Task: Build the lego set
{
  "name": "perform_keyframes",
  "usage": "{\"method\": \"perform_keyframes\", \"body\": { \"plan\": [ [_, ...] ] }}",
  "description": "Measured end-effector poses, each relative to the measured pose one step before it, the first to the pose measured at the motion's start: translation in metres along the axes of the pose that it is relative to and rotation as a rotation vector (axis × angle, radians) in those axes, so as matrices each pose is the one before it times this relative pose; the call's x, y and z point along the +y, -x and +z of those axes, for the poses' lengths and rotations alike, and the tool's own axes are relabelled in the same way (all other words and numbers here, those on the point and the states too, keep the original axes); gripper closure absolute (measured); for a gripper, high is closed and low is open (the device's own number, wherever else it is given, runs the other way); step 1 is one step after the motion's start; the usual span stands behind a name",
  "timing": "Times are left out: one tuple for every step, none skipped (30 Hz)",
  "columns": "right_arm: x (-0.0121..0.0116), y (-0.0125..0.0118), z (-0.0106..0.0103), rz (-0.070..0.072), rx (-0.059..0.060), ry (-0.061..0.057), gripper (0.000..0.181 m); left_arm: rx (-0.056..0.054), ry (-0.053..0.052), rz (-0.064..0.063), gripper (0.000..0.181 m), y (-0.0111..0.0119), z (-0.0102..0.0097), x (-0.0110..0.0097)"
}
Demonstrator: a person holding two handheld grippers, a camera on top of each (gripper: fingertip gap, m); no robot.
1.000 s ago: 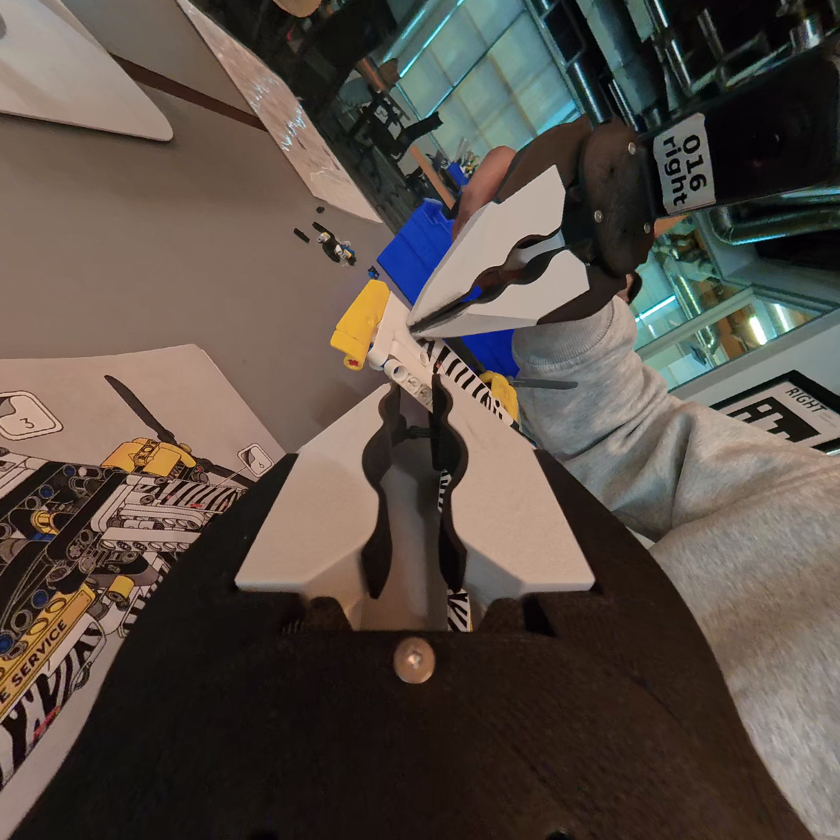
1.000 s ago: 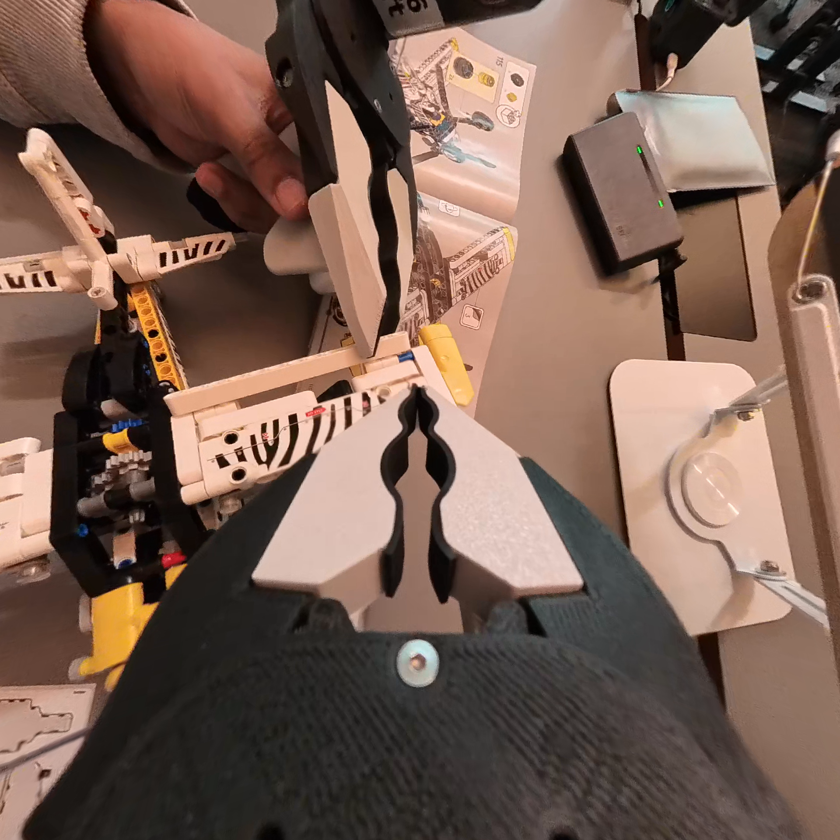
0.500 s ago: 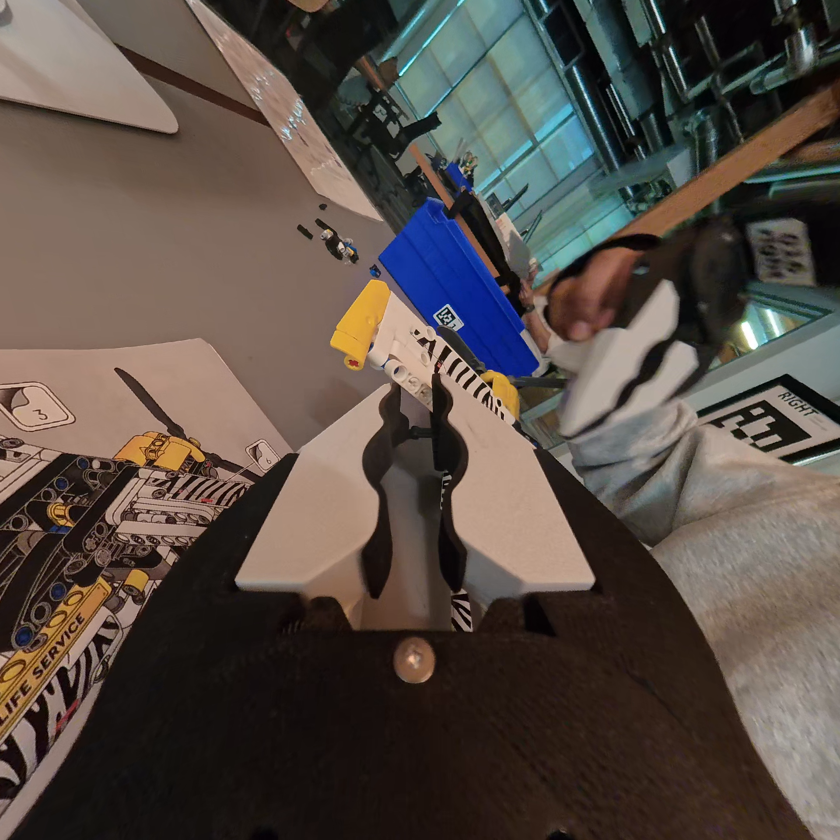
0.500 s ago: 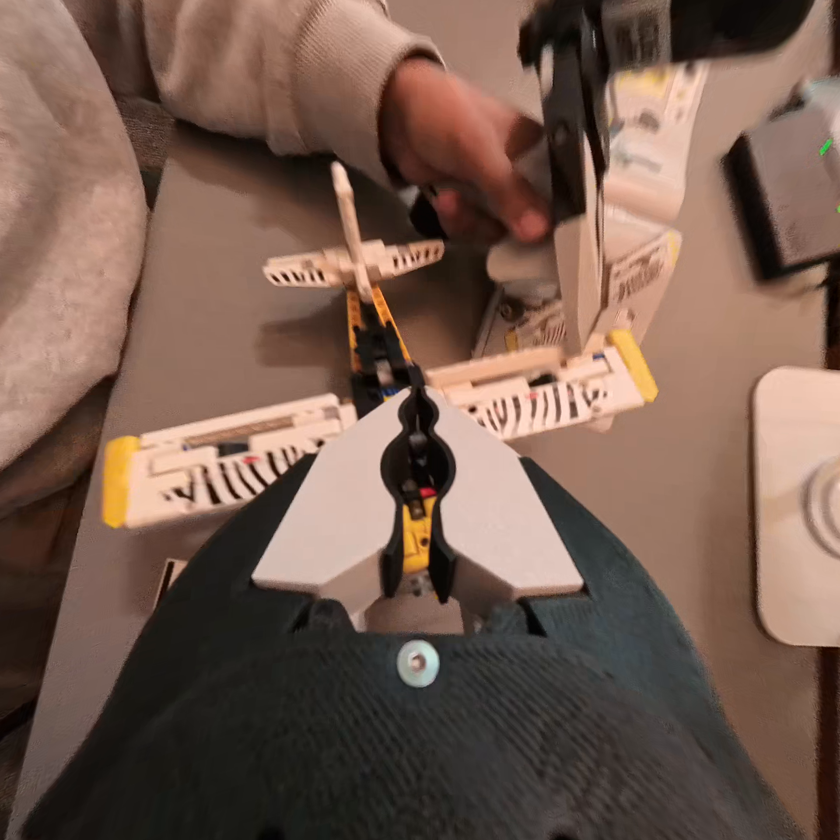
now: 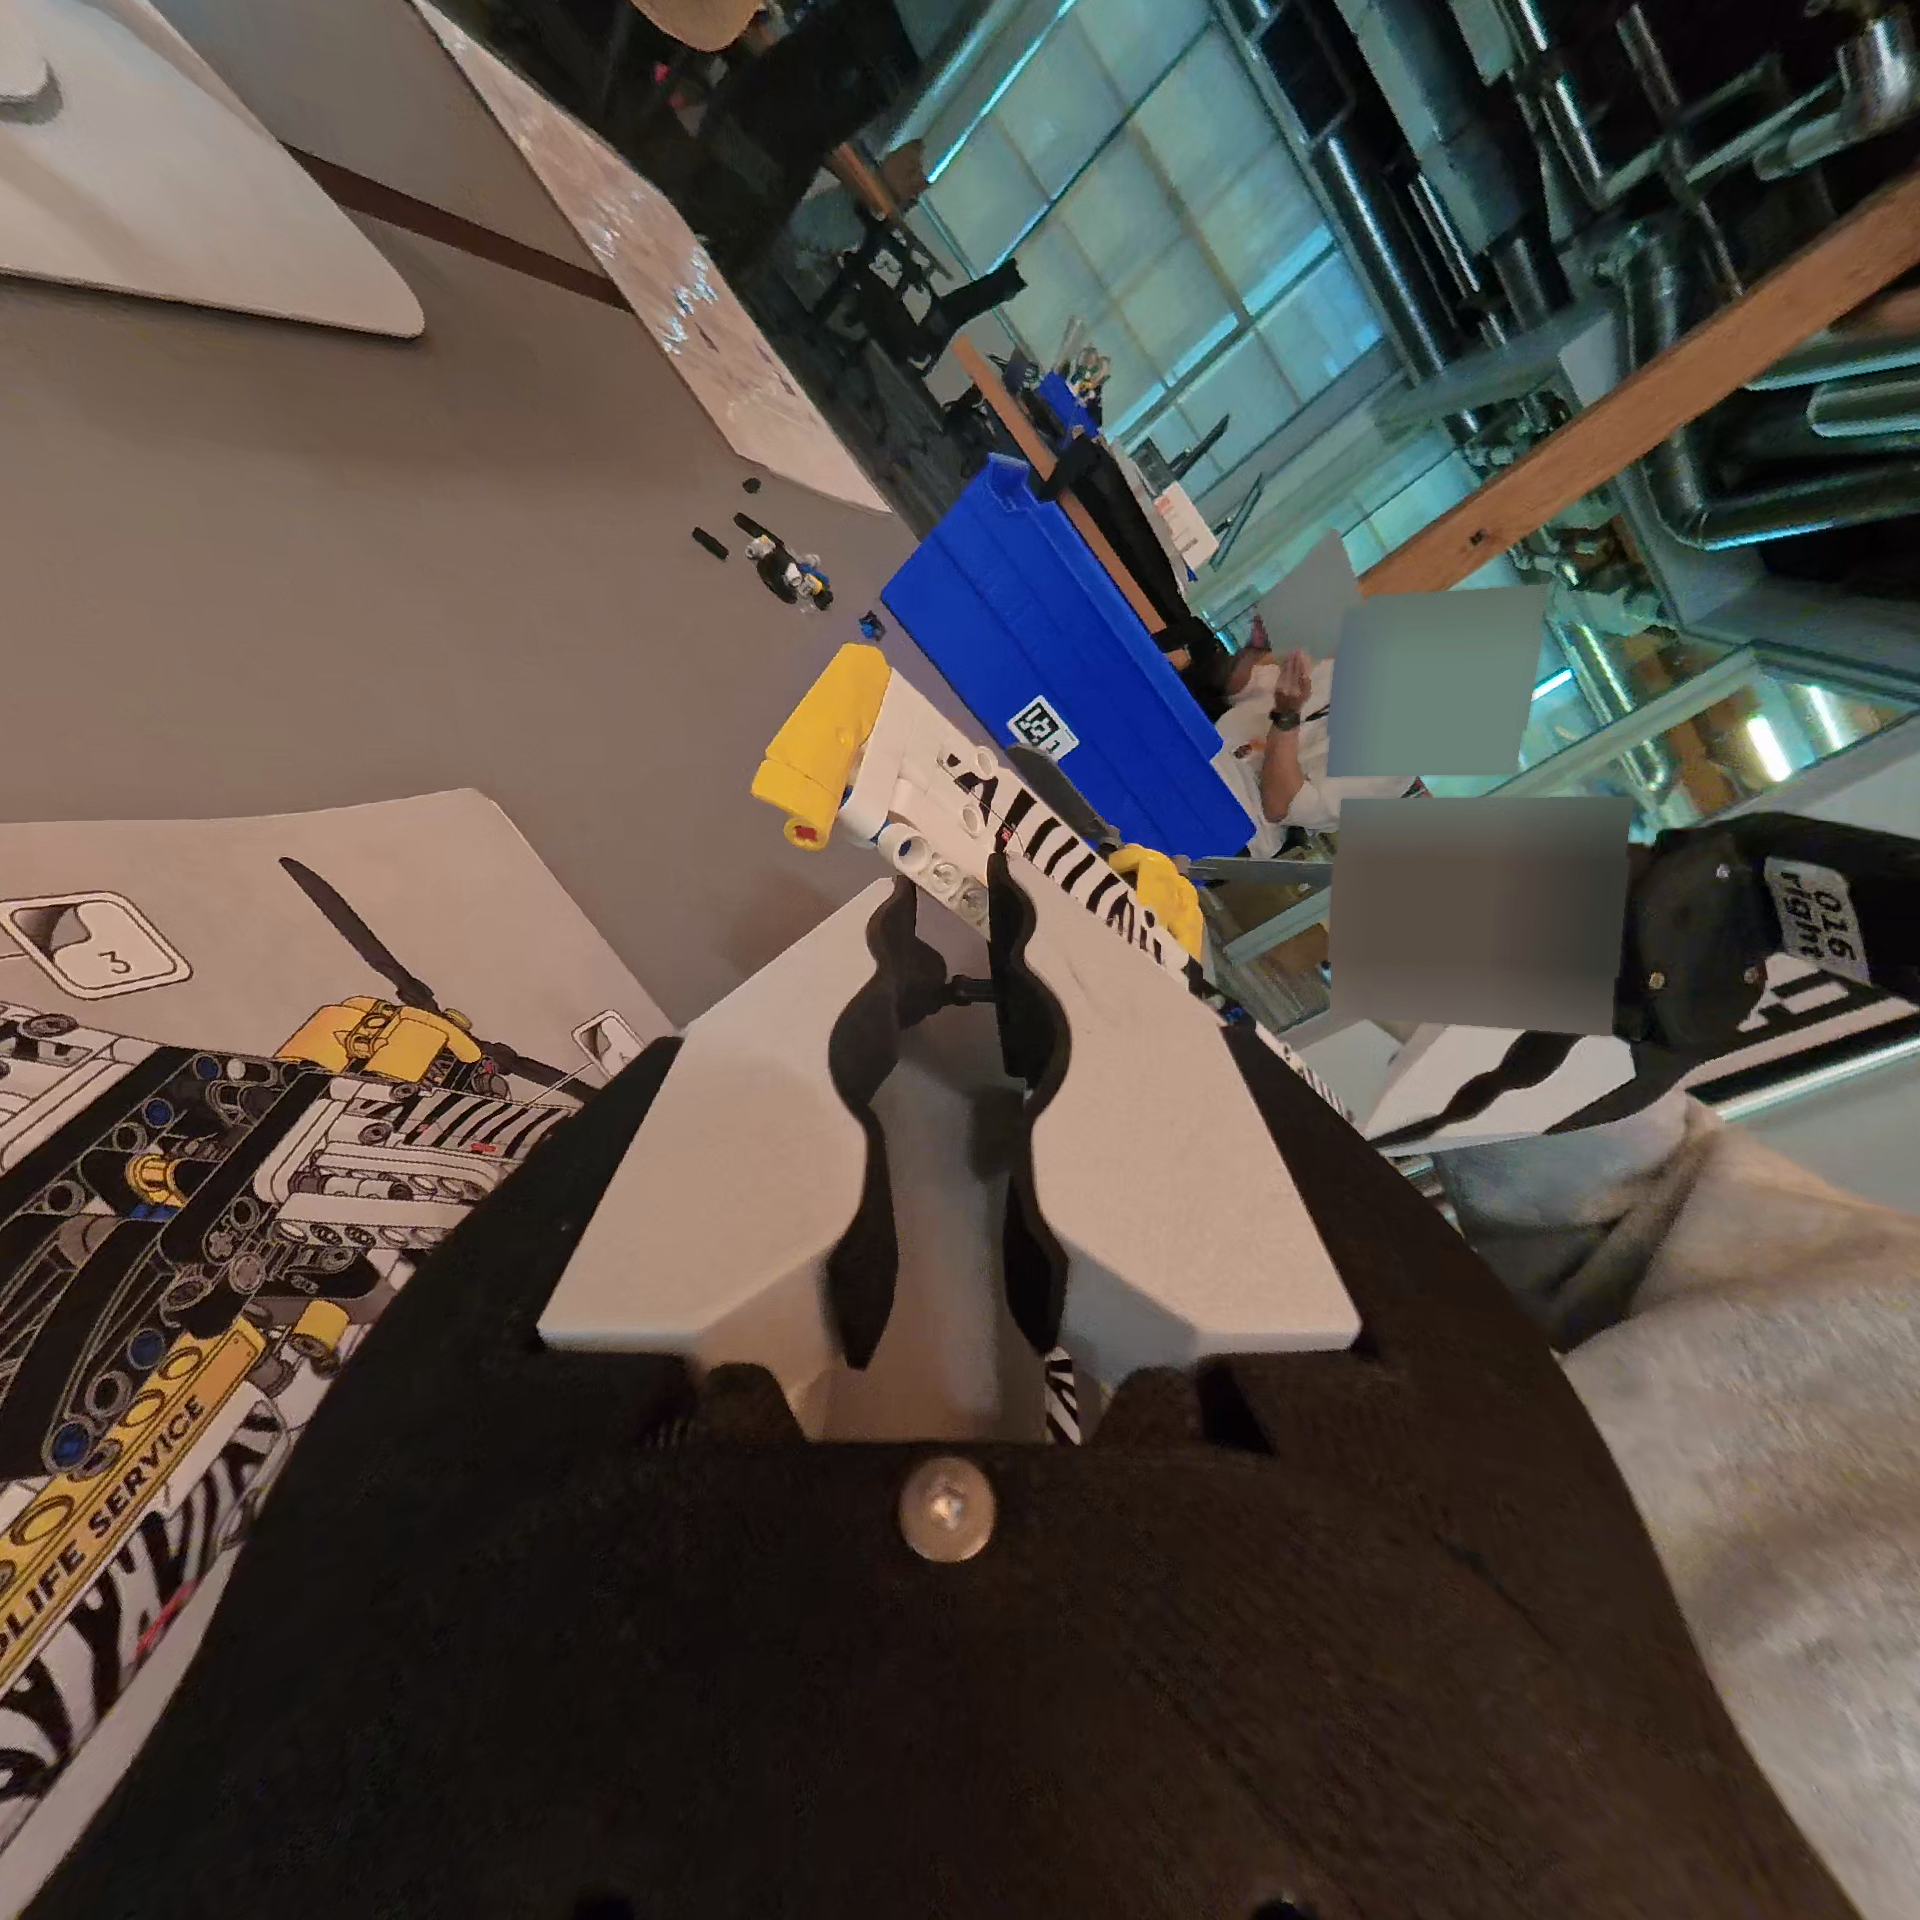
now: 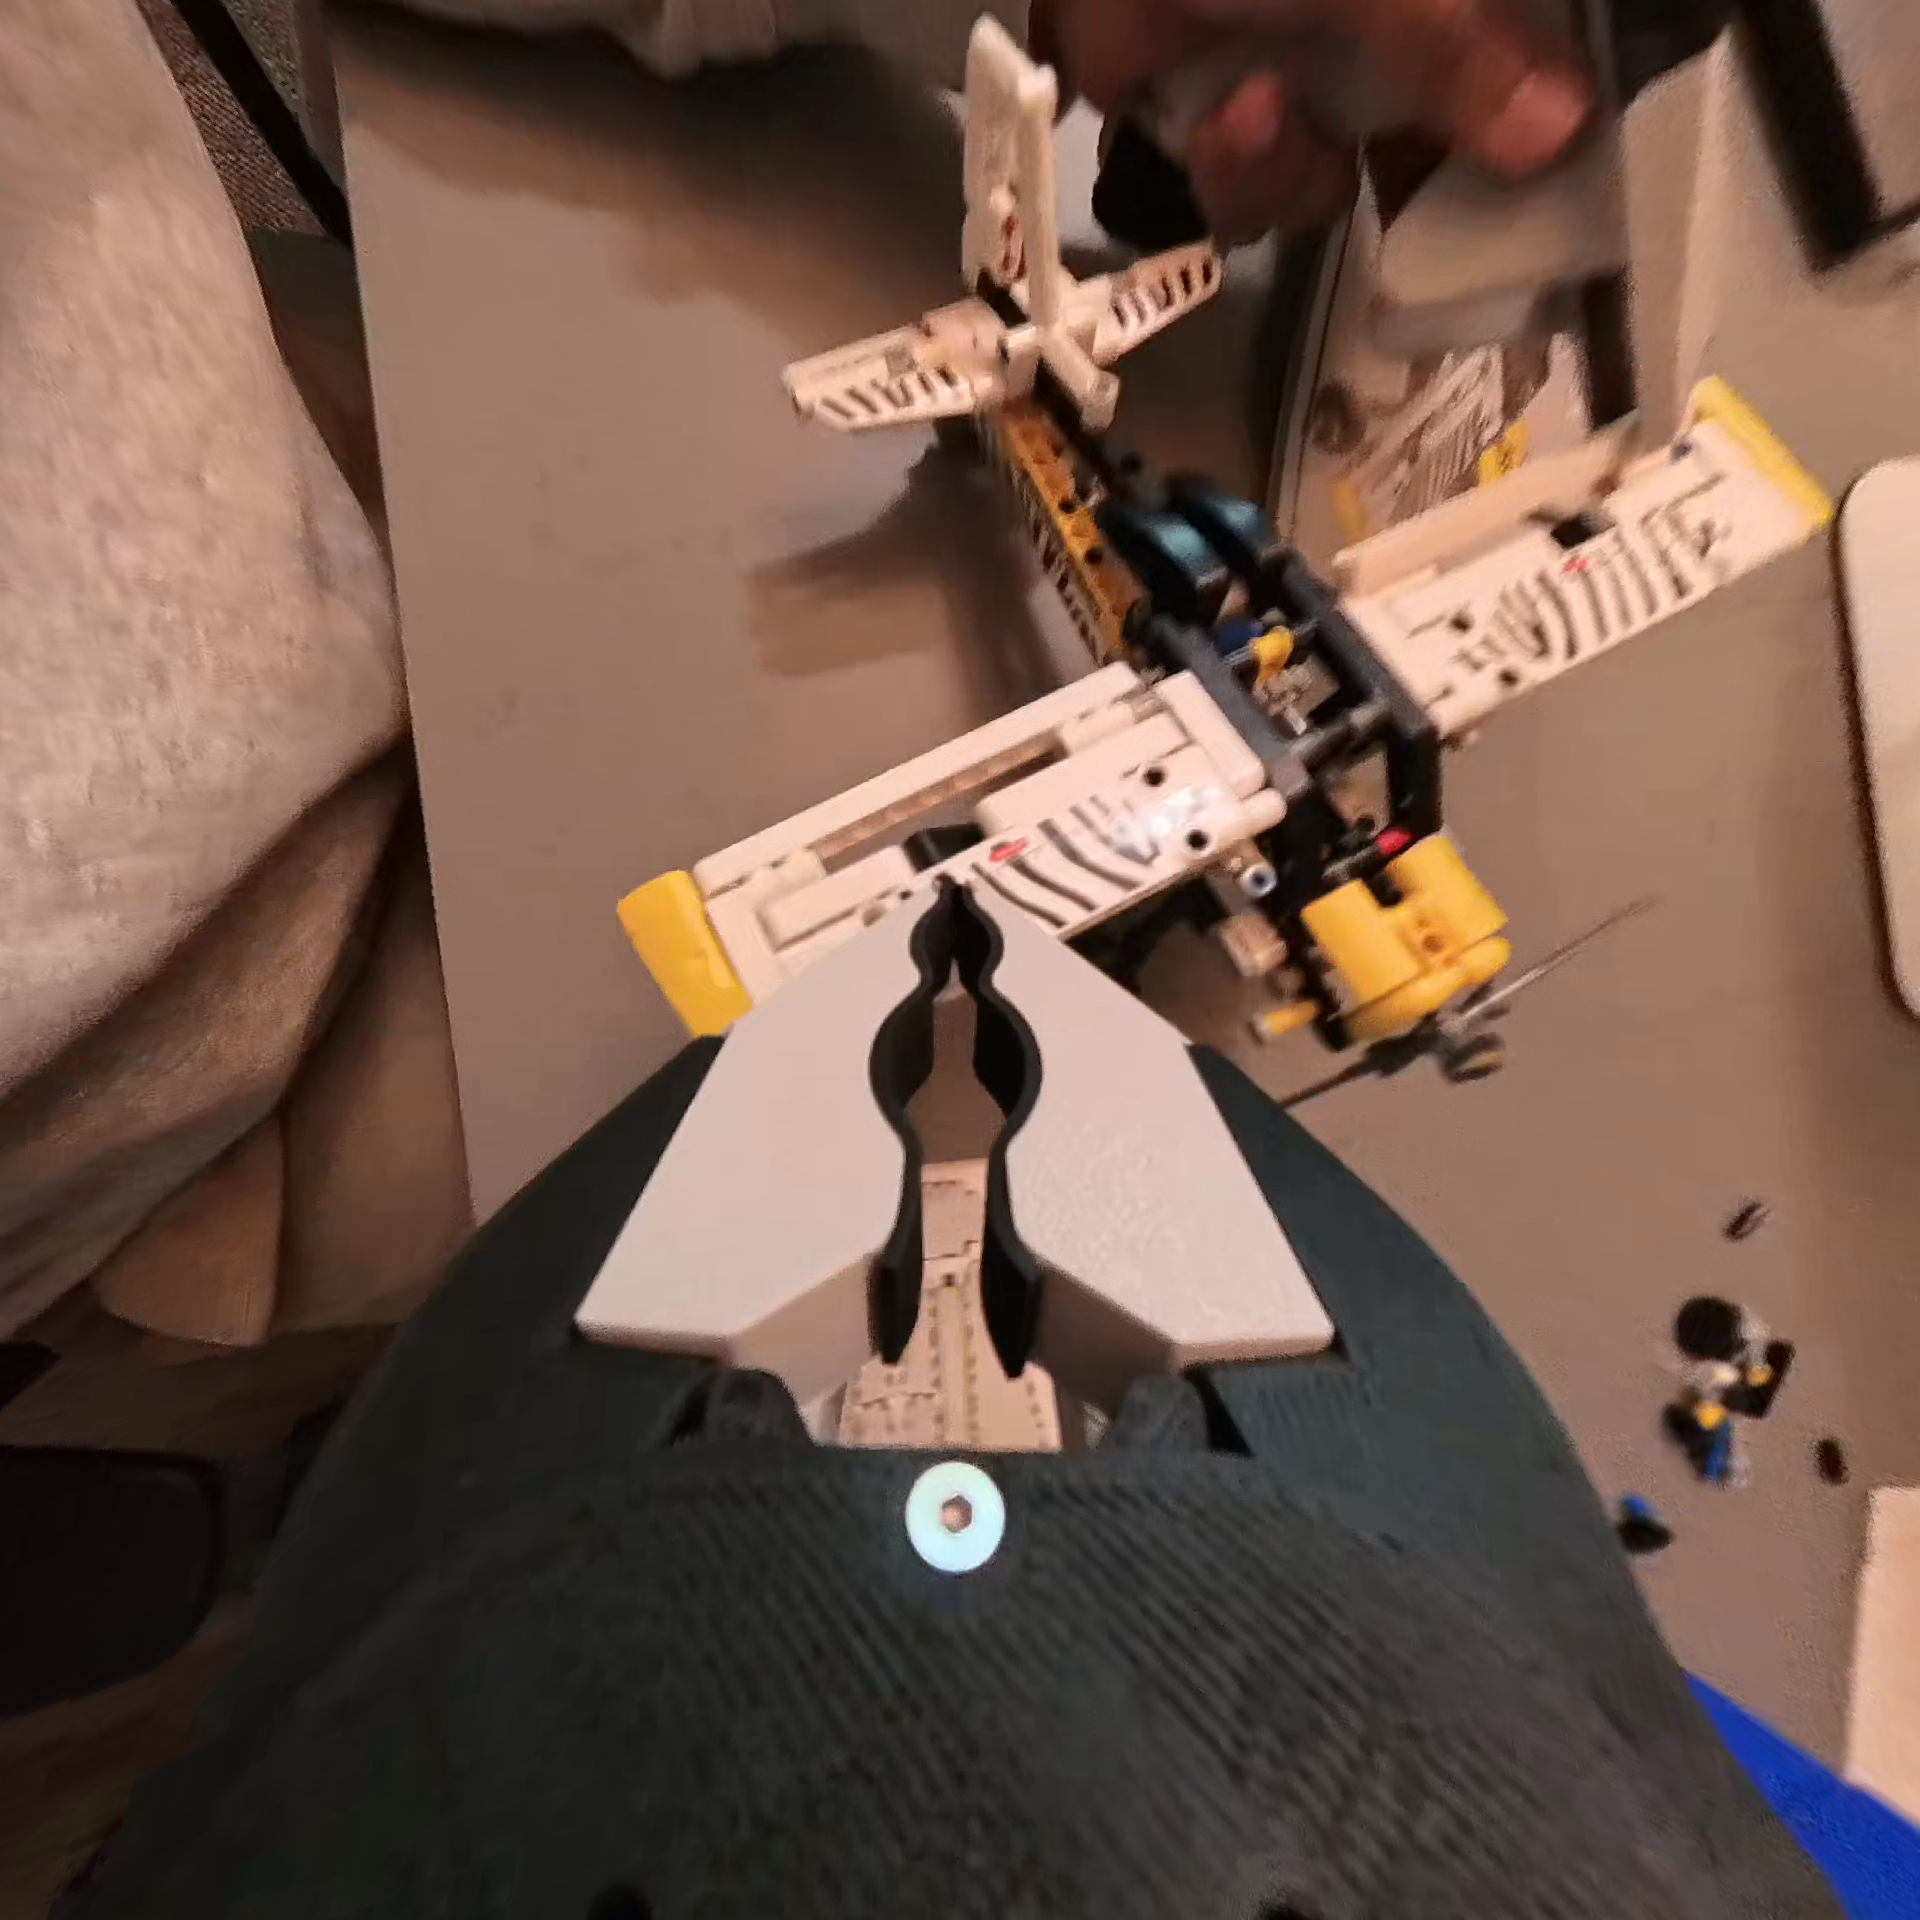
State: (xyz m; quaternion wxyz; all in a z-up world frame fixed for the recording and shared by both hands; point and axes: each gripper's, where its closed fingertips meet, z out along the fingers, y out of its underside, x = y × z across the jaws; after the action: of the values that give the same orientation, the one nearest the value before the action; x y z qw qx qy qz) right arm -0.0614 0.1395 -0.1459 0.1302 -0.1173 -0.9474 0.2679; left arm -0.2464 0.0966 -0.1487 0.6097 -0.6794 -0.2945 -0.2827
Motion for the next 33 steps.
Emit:
{"method": "perform_keyframes", "body": {
  "plan": [
    [0.0023, 0.00626, -0.00227, 0.0294, -0.0052, -0.0087, 0.181, 0.0064, 0.0002, 0.0033, 0.169, -0.00095, -0.00014, -0.00009],
    [0.00346, 0.00949, -0.00333, 0.0268, -0.0215, 0.0008, 0.181, 0.0, 0.0002, -0.0036, 0.169, -0.00027, -0.00002, -0.00012],
    [0.00417, 0.00916, -0.00367, 0.0272, -0.0151, 0.0064, 0.181, -0.0037, -0.001, 0.006, 0.169, 0.00016, -0.00017, -0.00015],
    [0.00429, 0.00873, -0.00421, 0.023, -0.0076, 0.0074, 0.181, -0.0045, 0.0017, 0.0028, 0.17, 0.00038, 0.00006, 0.00024],
    [0.00456, 0.00686, -0.00438, 0.02, 0.0071, 0.0055, 0.181, -0.0009, -0.0014, 0.0001, 0.169, 0.00007, 0.0, -0.00012],
    [0.00383, 0.00453, -0.00487, 0.0162, 0.0244, -0.0013, 0.181, 0.0004, -0.001, -0.0022, 0.169, -0.00013, 0.00009, 0.00007],
    [0.0019, 0.0039, -0.0052, 0.0162, 0.0287, -0.0174, 0.181, 0.0, 0.0, -0.001, 0.169, 0.00009, 0.00003, 0.00027],
    [-0.00074, 0.00409, -0.00561, 0.0219, 0.0263, -0.0385, 0.181, 0.0001, 0.0023, -0.0027, 0.169, 0.00028, -0.00003, 0.00035],
    [-0.00308, 0.00394, -0.00551, 0.0285, 0.0257, -0.0579, 0.181, 0.003, 0.0044, -0.0068, 0.169, 0.00016, -0.00026, 0.00048],
    [-0.00418, 0.00413, -0.00521, 0.0305, 0.0245, -0.0701, 0.181, 0.0077, 0.0045, -0.0095, 0.168, 0.00003, -0.00044, 0.00046],
    [-0.00362, 0.00341, -0.00466, 0.0274, 0.0295, -0.0719, 0.181, 0.0125, 0.0058, -0.012, 0.167, -0.00048, -0.00055, 0.00052],
    [-0.00294, 0.00211, -0.00444, 0.0241, 0.0363, -0.0717, 0.181, 0.0132, 0.0043, -0.0112, 0.166, -0.00087, -0.00079, 0.00027],
    [-0.00238, 0.0017, -0.00414, 0.0215, 0.0377, -0.0726, 0.181, 0.0114, 0.0006, -0.004, 0.163, -0.00156, -0.00101, -0.00049],
    [-0.00143, 0.00136, -0.00372, 0.0184, 0.0367, -0.0702, 0.181, 0.0075, 0.0006, 0.0039, 0.159, -0.002, -0.00096, -0.00084],
    [-0.00024, 0.00002, -0.00345, 0.0166, 0.0401, -0.0658, 0.181, 0.0047, 0.0048, 0.0123, 0.154, -0.00251, -0.00096, -0.00036],
    [0.00128, -0.00158, -0.00317, 0.0172, 0.0443, -0.0607, 0.181, 0.0011, 0.0077, 0.0206, 0.148, -0.00254, -0.00085, 0.00007],
    [0.00305, -0.00323, -0.00305, 0.0193, 0.0489, -0.0508, 0.17, -0.0087, 0.0067, 0.0246, 0.144, -0.00155, -0.00113, 0.00048],
    [0.0051, -0.00532, -0.00411, 0.0198, 0.0541, -0.0356, 0.164, -0.0114, -0.0005, 0.0296, 0.141, -0.00162, -0.00217, 0.00028],
    [0.0062, -0.00748, -0.00549, 0.0193, 0.06, -0.0277, 0.161, -0.0095, -0.0154, 0.0298, 0.139, -0.00234, -0.00395, -0.00056],
    [0.00516, -0.00904, -0.00664, 0.0204, 0.0575, -0.0353, 0.157, -0.0041, -0.0345, 0.0284, 0.138, -0.00384, -0.00581, -0.00197],
    [0.00376, -0.0103, -0.00763, 0.0288, 0.0523, -0.0465, 0.153, -0.0071, -0.0499, 0.0227, 0.137, -0.00408, -0.00777, -0.00337],
    [0.00336, -0.01196, -0.00806, 0.0359, 0.0482, -0.0535, 0.149, -0.01, -0.0597, 0.0185, 0.136, -0.00419, -0.00946, -0.00453],
    [0.00518, -0.01226, -0.00794, 0.0356, 0.0399, -0.0512, 0.145, -0.0096, -0.066, 0.0183, 0.138, -0.00467, -0.0106, -0.00547],
    [0.00879, -0.01272, -0.00753, 0.0292, 0.0372, -0.0417, 0.148, 0.0018, -0.06, 0.0228, 0.142, -0.00682, -0.0112, -0.0046],
    [0.01345, -0.0135, -0.00677, 0.0269, 0.0446, -0.0299, 0.151, -0.0067, -0.0486, 0.0237, 0.144, -0.00623, -0.01107, -0.00312],
    [0.01696, -0.01182, -0.00571, 0.0239, 0.0414, -0.0115, 0.152, -0.0167, -0.0392, 0.0255, 0.144, -0.00524, -0.01078, -0.00197],
    [0.01409, -0.00804, -0.00316, 0.0302, 0.027, 0.0172, 0.152, -0.0194, -0.0407, 0.0405, 0.145, -0.00502, -0.01022, -0.00193],
    [0.00002, 0.00013, -0.00086, 0.0328, -0.0177, 0.0247, 0.143, -0.0397, -0.0324, 0.0596, 0.15, -0.00104, -0.00884, 0.00018],
    [-0.00939, 0.00312, -0.00048, -0.0116, -0.0283, -0.0015, 0.143, -0.0534, 0.0018, 0.058, 0.153, 0.00241, -0.0071, 0.00453],
    [-0.00907, -0.00236, -0.00021, -0.0429, 0.0186, -0.016, 0.145, -0.0413, 0.0101, 0.0477, 0.154, 0.00083, -0.00508, 0.00318],
    [-0.00507, -0.0053, 0.00044, -0.0475, 0.0433, -0.0103, 0.142, -0.018, 0.0036, 0.0473, 0.154, -0.0028, -0.00375, 0.0009],
    [0.00123, -0.00266, 0.00121, -0.0357, 0.0286, 0.0108, 0.14, -0.0246, 0.0008, 0.0473, 0.154, -0.00183, -0.00283, 0.00119],
    [0.00586, 0.00005, 0.00206, -0.0206, 0.0121, 0.0274, 0.14, -0.0289, 0.0059, 0.042, 0.154, -0.00061, -0.00181, 0.00222]
  ]
}}
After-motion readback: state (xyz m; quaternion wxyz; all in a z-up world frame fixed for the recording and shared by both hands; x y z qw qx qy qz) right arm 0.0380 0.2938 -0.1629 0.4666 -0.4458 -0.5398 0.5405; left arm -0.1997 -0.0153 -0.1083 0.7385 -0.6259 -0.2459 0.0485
